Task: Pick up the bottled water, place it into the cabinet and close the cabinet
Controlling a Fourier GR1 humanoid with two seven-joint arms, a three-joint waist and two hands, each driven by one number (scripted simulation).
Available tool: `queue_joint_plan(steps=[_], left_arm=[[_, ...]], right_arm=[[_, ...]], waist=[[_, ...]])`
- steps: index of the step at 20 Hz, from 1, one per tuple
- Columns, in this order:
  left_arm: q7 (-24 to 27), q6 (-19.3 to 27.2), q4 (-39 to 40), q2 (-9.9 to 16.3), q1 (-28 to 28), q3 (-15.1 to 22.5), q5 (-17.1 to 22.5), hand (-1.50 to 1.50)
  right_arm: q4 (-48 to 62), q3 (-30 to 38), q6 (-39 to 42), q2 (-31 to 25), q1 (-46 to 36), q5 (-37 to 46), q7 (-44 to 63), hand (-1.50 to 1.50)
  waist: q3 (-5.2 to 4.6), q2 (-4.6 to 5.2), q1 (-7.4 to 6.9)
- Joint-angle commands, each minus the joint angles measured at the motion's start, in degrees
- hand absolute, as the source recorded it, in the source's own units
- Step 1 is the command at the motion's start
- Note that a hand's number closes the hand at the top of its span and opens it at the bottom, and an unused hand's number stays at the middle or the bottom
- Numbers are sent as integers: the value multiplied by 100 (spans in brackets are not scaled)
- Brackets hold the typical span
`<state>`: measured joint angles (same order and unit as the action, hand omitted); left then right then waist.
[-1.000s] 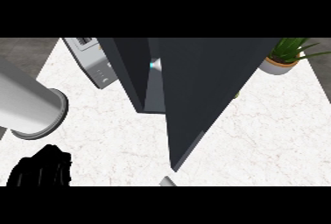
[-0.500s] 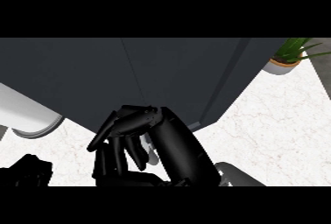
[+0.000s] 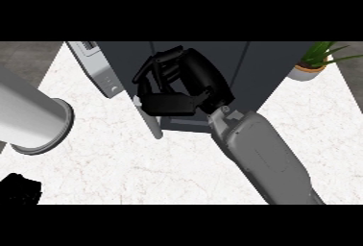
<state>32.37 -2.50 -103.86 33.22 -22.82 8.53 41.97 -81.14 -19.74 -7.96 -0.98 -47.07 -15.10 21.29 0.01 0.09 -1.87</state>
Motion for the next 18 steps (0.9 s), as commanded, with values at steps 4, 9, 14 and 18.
queue_joint_plan(steps=[4,9,14,18], left_arm=[[-34,-157,-51,-53,-152,-62,-41,150],[-82,-276,-6,47,-38,-98,-42,150],[-133,-115,-9,-37,146,-46,-168,150],[-237,-39,-232,-58,97,-19,-128,150]], right_arm=[[1910,899,837,-180,-711,-286,-823,150],[2169,992,1102,-503,-605,-268,-1169,150],[2378,1091,1440,-690,-663,-345,-1463,150],[2592,1119,1488,-694,-763,-352,-1476,150]], waist=[[-3,55,-39],[-7,105,-58],[-5,129,-14],[-3,107,-74]])
